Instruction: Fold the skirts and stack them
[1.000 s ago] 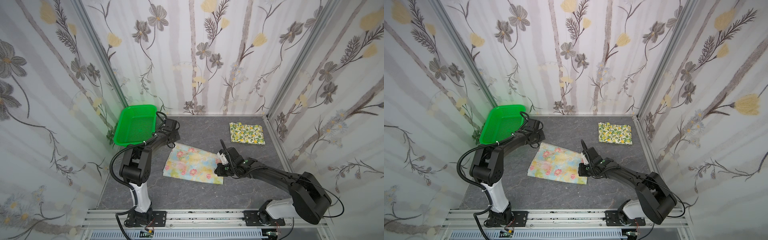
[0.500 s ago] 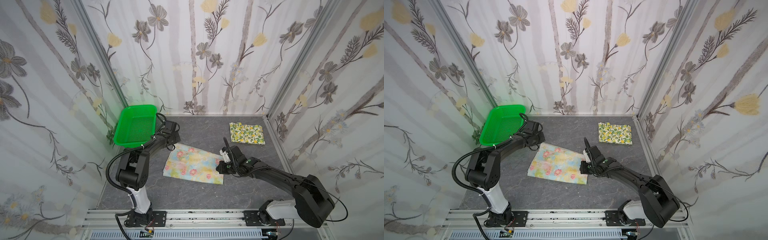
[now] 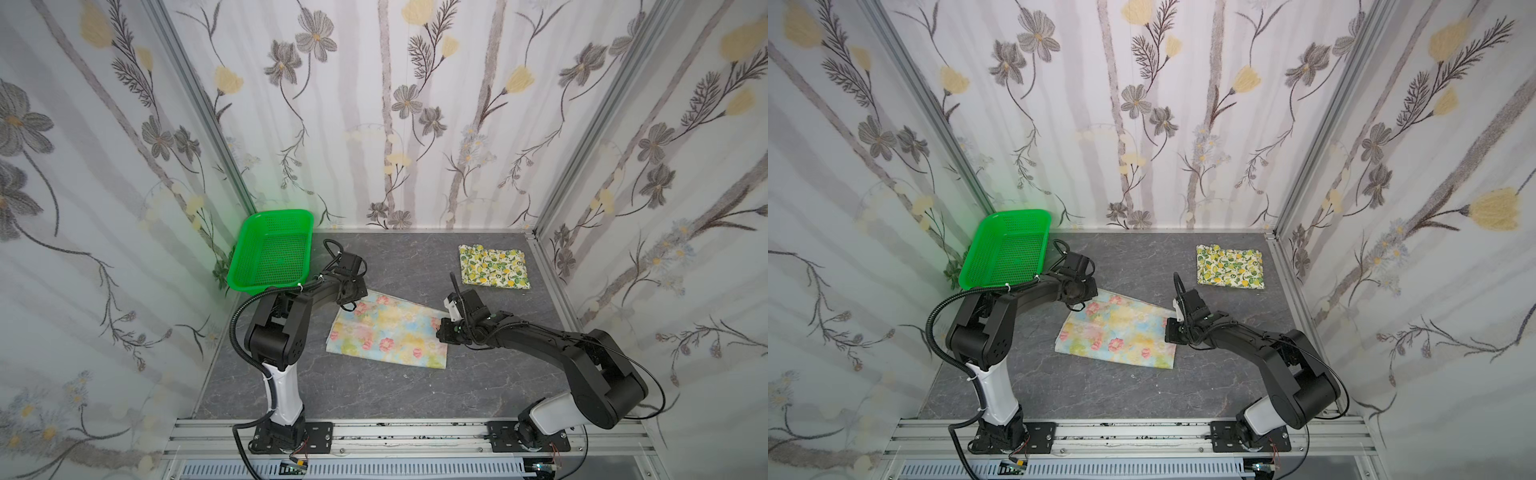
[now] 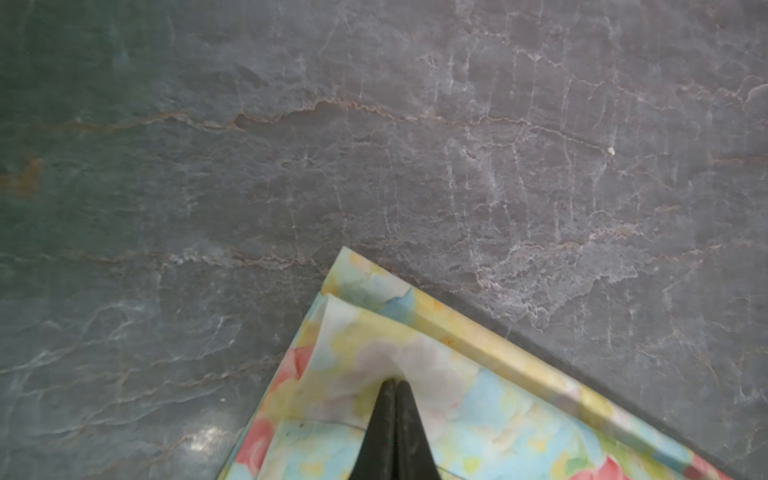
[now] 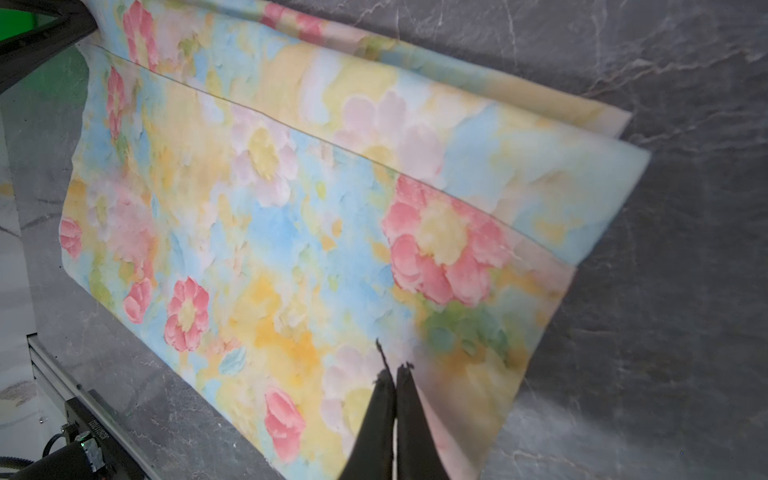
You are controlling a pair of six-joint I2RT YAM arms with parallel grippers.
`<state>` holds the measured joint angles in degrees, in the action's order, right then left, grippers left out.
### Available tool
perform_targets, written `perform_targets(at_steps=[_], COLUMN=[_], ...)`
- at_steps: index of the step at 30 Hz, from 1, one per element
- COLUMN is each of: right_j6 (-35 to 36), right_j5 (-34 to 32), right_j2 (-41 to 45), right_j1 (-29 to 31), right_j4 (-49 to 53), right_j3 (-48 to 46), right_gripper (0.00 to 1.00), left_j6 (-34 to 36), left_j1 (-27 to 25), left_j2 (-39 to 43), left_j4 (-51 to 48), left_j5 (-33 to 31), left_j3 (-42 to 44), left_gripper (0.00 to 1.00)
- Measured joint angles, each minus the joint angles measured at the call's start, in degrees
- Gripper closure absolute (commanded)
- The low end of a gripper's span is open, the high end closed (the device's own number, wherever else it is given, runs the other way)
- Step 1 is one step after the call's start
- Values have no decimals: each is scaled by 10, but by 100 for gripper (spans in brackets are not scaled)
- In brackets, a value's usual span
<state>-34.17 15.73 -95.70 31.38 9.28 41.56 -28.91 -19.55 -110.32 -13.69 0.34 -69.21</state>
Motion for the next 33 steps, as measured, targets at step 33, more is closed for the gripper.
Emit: perform_targets(at_steps=[33], right_j6=[108], right_j5=[-32], right_j2=[-84], right_j1=[-84], right_j4=[32], right_j3=[100], right_gripper=[73], left_j6=[-56], left_j1=[7], left_j2=[124], left_j4=[56], left_j5=[-16], left_j3=[174], left_gripper=[100])
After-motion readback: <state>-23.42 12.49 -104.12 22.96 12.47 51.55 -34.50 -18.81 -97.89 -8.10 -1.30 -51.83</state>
